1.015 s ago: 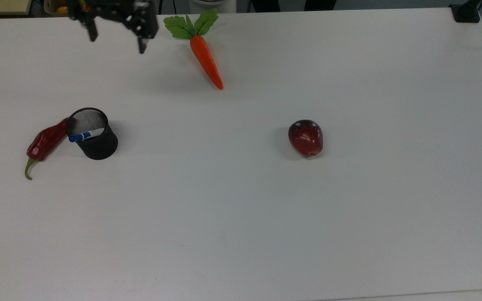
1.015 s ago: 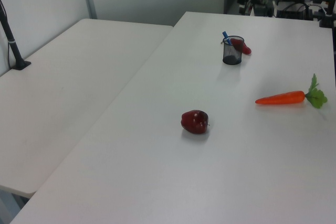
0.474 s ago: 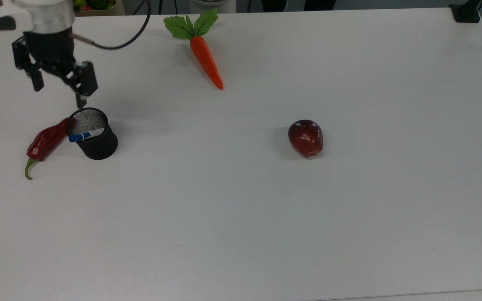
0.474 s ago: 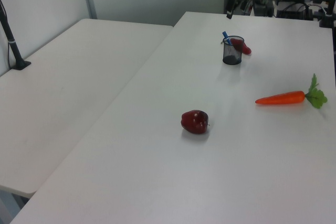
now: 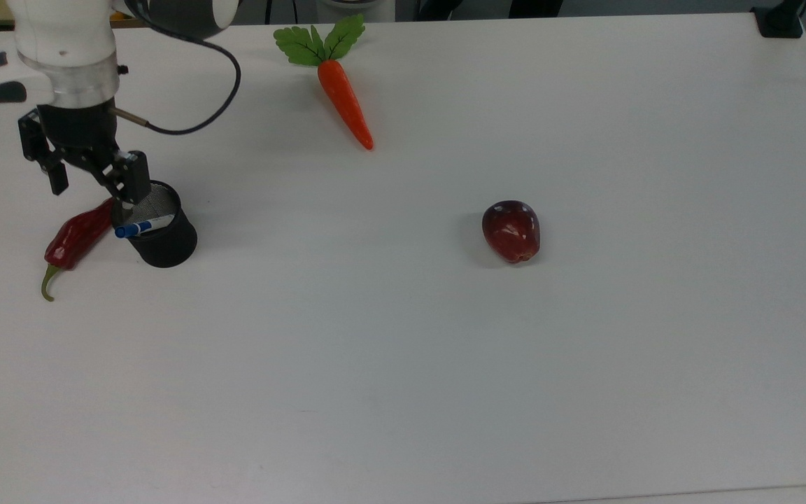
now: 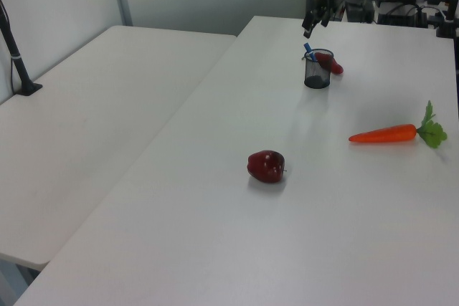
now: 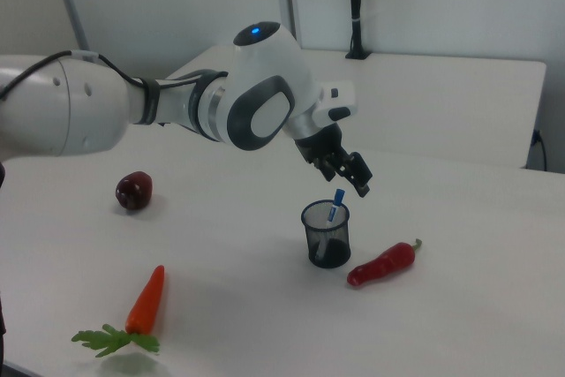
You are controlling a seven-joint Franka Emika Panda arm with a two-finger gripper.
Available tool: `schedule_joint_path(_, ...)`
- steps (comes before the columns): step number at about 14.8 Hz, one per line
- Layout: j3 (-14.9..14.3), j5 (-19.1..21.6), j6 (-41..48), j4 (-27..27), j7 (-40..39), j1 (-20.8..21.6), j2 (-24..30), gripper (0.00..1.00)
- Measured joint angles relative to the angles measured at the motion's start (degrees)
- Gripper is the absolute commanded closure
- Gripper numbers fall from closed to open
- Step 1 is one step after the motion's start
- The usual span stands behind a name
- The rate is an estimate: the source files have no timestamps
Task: Take marker pen
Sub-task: 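Lower the gripper and close it on the blue-capped marker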
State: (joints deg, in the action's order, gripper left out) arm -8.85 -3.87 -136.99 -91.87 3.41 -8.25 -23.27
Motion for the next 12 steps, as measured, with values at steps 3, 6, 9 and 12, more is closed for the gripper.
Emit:
schedule_joint_path(3, 0.3, 0.0, -2.5, 0.0, 0.5, 0.3, -1.7, 0.18)
schedule_joint_path(6, 0.8, 0.0, -3.8, 0.0, 0.5, 0.4, -2.8, 0.32)
schedule_joint_path(9, 0.8, 0.0, -3.8, 0.0, 0.5, 1.2, -3.5, 0.55)
schedule_joint_path(12, 0.9, 0.0, -3.8, 0.0, 0.5, 1.4, -3.7, 0.73)
